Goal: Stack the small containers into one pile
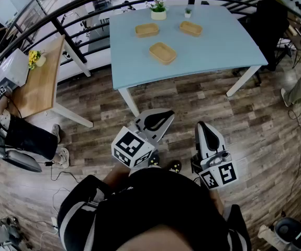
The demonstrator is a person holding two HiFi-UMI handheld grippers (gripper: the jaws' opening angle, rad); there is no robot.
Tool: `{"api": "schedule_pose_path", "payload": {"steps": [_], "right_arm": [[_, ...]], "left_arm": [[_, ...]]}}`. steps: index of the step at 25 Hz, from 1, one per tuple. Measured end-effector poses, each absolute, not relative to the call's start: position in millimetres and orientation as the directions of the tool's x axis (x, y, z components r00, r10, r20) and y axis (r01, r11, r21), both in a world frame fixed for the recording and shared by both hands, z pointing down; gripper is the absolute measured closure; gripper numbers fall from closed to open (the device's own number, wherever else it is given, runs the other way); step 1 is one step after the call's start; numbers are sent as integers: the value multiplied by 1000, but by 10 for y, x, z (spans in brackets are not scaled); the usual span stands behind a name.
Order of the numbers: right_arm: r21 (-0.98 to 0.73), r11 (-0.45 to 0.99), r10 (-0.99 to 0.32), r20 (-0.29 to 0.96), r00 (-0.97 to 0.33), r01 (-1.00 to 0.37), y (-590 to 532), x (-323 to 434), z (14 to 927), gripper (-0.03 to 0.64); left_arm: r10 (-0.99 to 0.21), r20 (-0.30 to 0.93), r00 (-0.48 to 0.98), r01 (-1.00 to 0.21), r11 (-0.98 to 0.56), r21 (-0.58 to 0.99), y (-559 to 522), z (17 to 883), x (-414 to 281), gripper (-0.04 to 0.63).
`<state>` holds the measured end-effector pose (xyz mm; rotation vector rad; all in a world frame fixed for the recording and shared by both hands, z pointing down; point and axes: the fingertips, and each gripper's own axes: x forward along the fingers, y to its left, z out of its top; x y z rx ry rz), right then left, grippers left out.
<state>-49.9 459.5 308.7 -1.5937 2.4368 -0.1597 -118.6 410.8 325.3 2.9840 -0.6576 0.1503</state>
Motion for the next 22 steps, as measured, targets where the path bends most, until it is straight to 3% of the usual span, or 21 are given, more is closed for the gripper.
{"api": "schedule_pose_path", "payload": {"steps": [22], "right_arm": [[-338, 454, -891, -181, -417, -824, 4492, -343, 3161, 615]], "left_arm": [[-485, 163, 859, -498, -865, 56, 4048, 3330, -1157, 577]]}}
